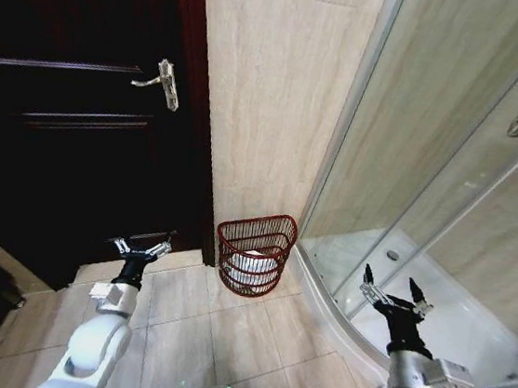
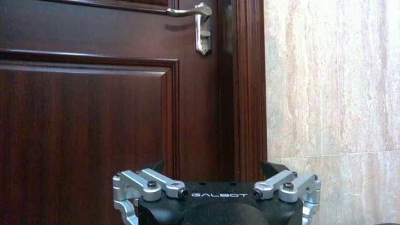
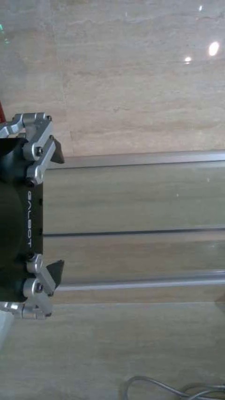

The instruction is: Discard the used towel into the hamper.

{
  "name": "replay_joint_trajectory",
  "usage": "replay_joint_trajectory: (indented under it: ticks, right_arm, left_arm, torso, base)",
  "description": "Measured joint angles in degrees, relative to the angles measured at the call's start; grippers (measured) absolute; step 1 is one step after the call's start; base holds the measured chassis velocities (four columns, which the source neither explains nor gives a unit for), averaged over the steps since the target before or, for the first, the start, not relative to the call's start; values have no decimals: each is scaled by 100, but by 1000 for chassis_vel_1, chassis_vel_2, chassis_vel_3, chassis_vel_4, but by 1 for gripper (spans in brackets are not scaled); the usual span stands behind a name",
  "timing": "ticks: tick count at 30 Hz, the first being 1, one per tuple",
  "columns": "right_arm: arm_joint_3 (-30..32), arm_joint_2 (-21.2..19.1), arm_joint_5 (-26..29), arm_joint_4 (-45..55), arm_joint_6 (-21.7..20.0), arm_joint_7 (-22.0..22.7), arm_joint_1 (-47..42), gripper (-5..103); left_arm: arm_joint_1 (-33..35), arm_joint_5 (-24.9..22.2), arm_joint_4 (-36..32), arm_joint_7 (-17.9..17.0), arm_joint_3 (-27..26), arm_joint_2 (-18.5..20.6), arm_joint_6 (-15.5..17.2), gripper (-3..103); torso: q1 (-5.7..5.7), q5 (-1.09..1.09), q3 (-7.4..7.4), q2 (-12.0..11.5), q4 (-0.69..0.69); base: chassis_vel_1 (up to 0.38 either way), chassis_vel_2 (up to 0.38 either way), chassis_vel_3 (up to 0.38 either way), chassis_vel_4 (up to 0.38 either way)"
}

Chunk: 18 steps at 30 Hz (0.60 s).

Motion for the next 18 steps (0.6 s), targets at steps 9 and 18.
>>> replay_joint_trajectory:
  ticks: [9,18]
  right_arm:
    - [-26,24,-45,-20,-8,-26,49,100]
    - [-48,-7,-82,-7,-13,-26,13,100]
  left_arm:
    - [-357,-44,68,-123,206,38,386,100]
    - [-458,16,174,-75,275,103,395,100]
  torso:
    - [1,0,1,-1,-1]
    - [1,0,1,-1,0]
  base:
    - [0,0,0,0]
    - [0,0,0,0]
